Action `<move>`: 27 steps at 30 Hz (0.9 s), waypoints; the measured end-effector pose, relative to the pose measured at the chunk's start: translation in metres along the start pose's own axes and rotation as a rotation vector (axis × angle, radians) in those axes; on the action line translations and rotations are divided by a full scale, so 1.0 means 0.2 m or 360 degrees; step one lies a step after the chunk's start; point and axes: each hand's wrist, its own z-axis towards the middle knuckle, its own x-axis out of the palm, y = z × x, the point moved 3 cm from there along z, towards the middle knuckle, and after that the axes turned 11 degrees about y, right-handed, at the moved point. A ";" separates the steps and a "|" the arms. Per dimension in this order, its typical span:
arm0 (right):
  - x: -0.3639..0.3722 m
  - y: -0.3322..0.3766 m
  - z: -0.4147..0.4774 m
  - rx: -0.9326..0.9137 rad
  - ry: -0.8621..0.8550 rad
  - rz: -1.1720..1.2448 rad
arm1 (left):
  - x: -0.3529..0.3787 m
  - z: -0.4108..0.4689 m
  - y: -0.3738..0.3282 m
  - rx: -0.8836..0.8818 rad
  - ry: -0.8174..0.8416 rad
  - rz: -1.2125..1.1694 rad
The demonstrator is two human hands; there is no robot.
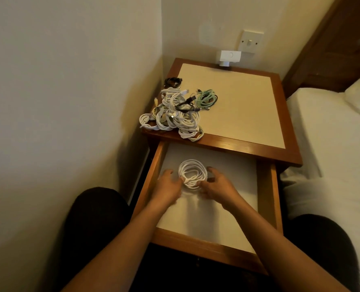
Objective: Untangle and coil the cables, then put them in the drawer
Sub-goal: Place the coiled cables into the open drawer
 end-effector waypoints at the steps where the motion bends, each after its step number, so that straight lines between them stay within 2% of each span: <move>1: 0.02 0.00 0.01 -0.0063 -0.0020 0.0030 | 0.02 0.03 0.01 -0.0019 0.0001 -0.0159; 5: 0.06 0.10 0.07 -0.0246 -0.0093 0.0032 | 0.02 0.11 -0.01 0.0016 -0.0139 -0.0601; 7: 0.05 0.14 0.13 -0.0291 -0.0106 0.0064 | 0.01 0.15 -0.01 0.0057 -0.0162 -0.0682; 10: 0.05 0.21 0.23 -0.0368 -0.0094 0.0187 | 0.02 0.21 -0.02 0.0138 -0.0213 -0.0648; 13: 0.05 0.21 0.29 -0.0322 -0.0081 0.0296 | 0.01 0.18 -0.08 0.0201 -0.0239 -0.0548; 18: 0.04 0.20 0.24 -0.0322 -0.0018 0.0289 | 0.01 0.15 -0.10 0.0290 -0.0212 -0.0585; 21: -0.01 0.21 0.13 -0.0311 -0.0020 0.0117 | -0.01 0.09 -0.11 0.0334 -0.0209 -0.0552; 24: -0.07 0.24 -0.01 -0.0250 -0.0054 -0.0210 | -0.04 0.00 -0.14 0.0421 -0.0220 -0.0463; 27: -0.15 0.39 -0.14 -0.0400 -0.0056 -0.0449 | -0.12 -0.09 -0.19 0.0578 -0.0271 -0.0273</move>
